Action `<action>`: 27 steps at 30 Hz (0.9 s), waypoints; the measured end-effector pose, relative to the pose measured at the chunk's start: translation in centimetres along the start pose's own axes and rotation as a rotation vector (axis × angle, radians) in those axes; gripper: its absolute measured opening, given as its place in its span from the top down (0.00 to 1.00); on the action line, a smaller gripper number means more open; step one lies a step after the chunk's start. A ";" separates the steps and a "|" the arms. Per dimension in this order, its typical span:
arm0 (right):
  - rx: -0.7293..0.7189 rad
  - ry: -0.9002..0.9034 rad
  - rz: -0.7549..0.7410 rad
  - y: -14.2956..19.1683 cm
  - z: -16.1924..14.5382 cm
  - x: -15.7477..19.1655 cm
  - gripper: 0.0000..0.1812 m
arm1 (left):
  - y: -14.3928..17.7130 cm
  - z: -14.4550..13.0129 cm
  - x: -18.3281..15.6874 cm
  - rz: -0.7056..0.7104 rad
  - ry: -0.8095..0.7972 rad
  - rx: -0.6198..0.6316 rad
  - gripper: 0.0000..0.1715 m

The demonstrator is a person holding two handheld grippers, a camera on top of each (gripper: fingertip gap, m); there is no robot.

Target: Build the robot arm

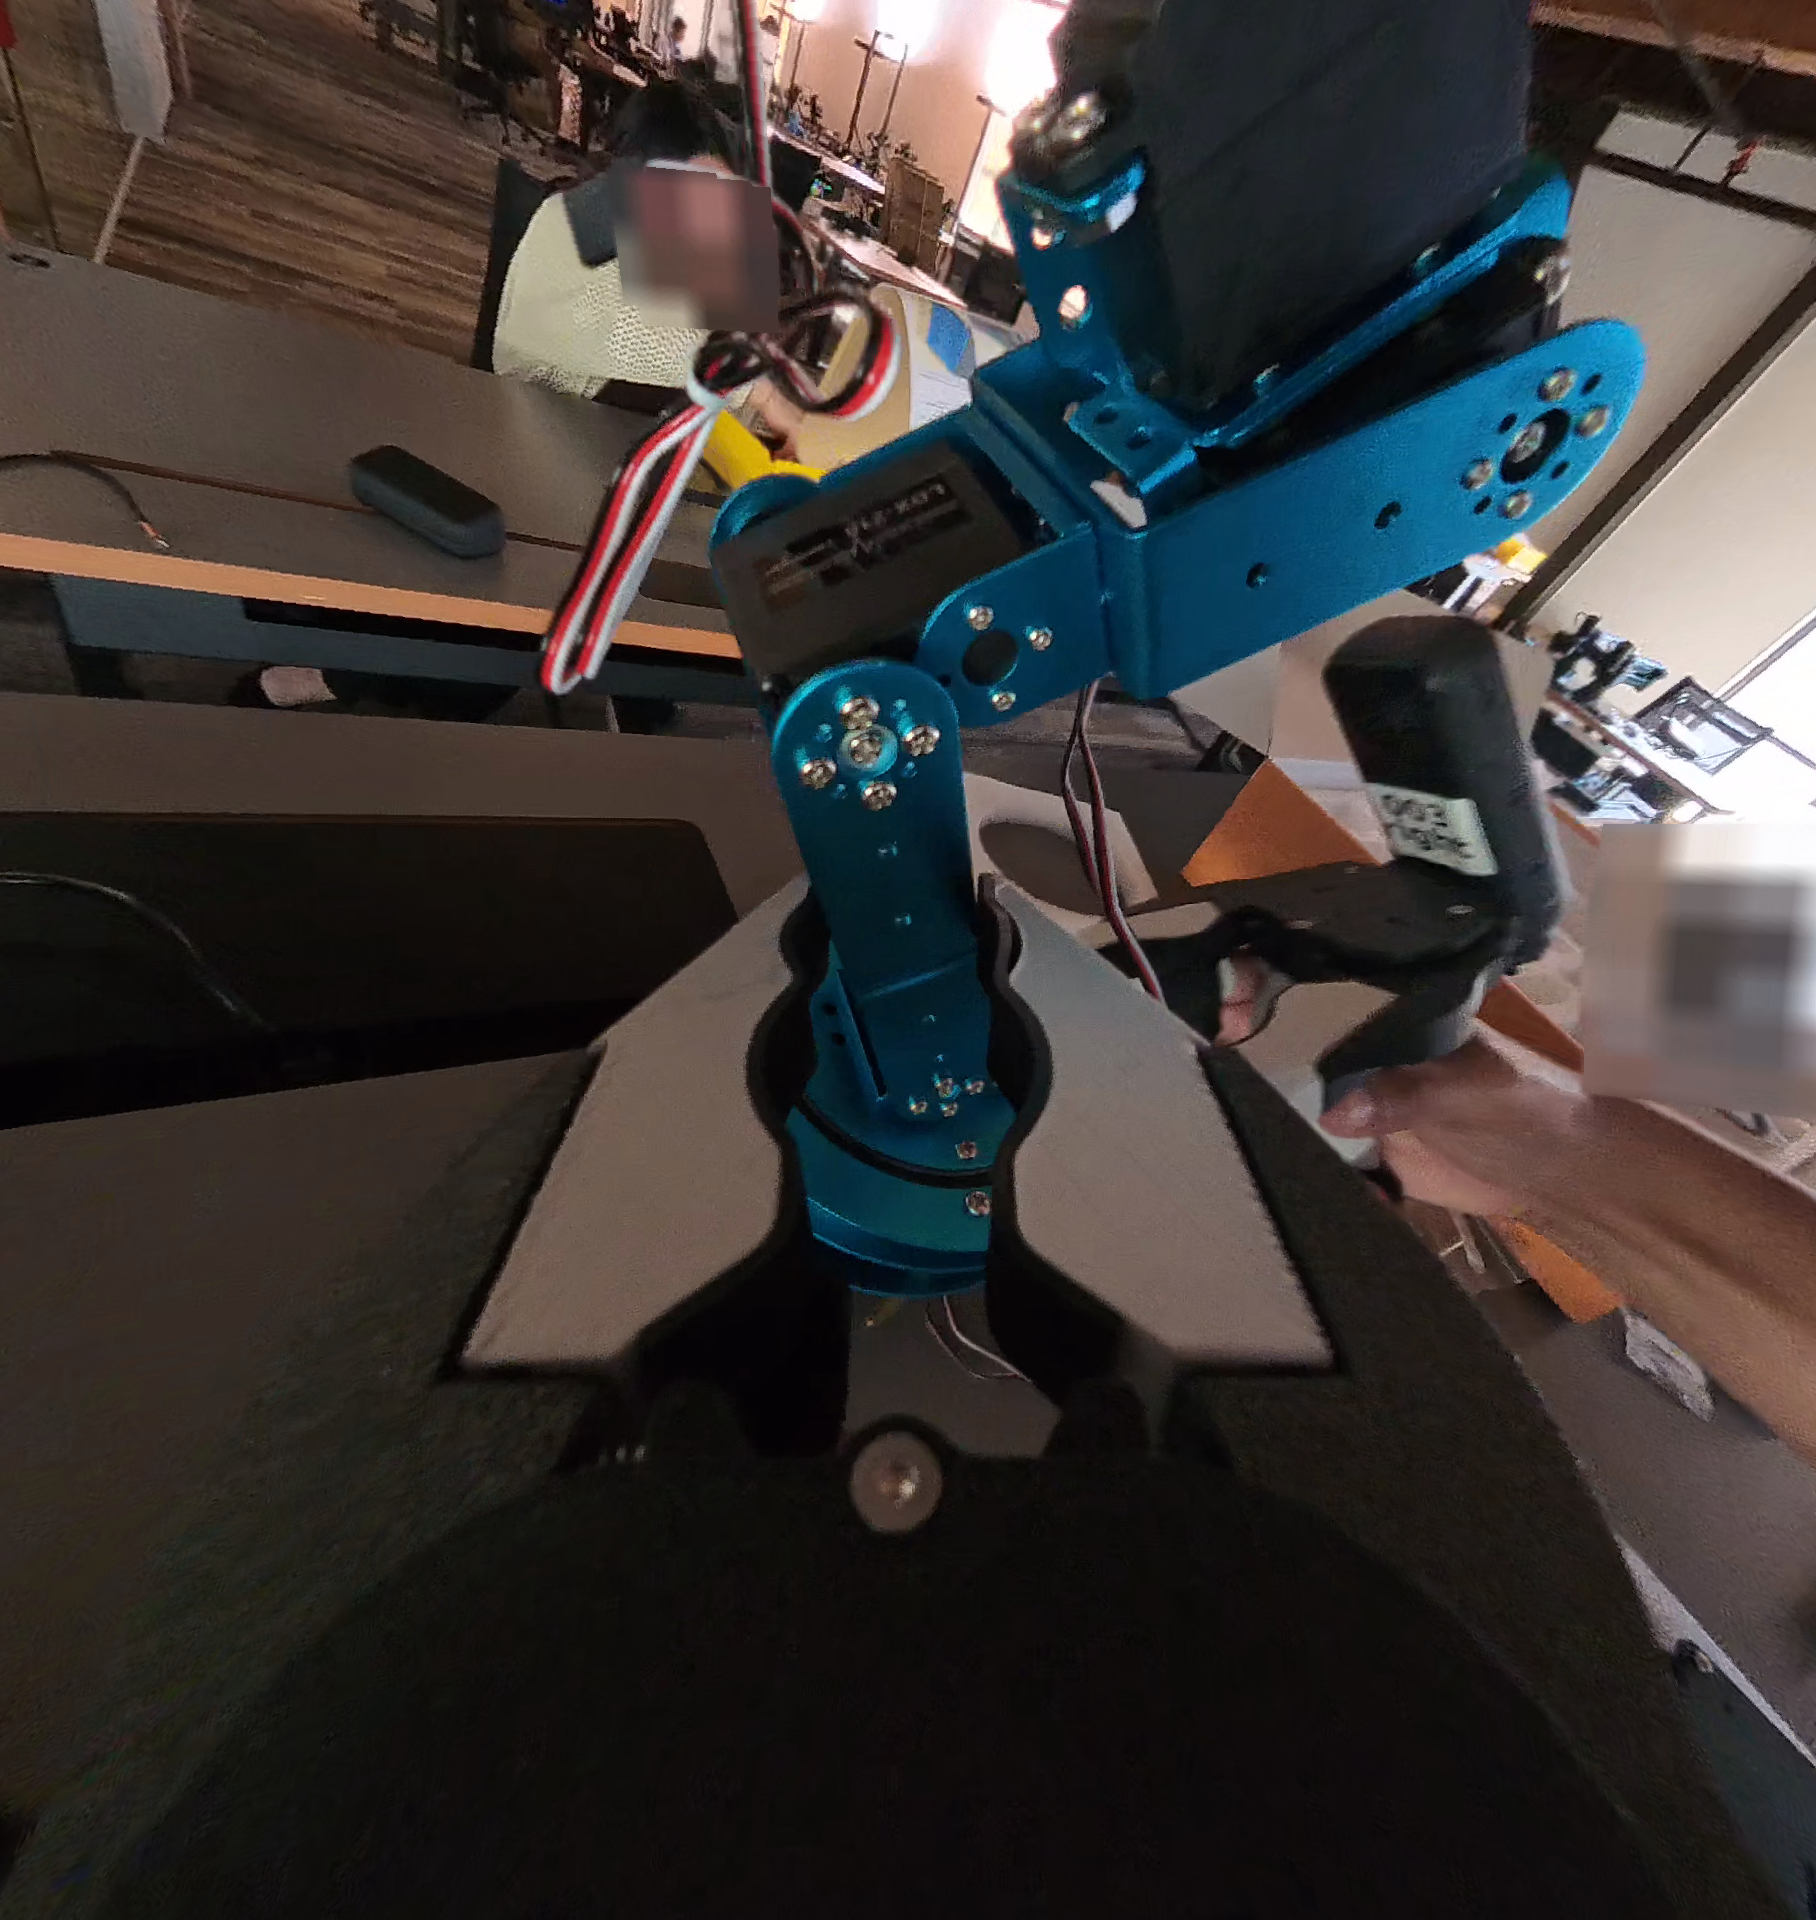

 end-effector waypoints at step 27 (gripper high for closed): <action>-0.095 -0.106 0.034 7.0 1.6 8.7 0.60 | 7.2 3.6 -8.6 -0.051 0.051 -0.088 0.86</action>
Point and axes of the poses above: each gripper's, where its closed fingertips meet, y back along the fingers, z out of its top, x = y × z across the jaws, the point moved 3 cm from there along y, back along the fingers
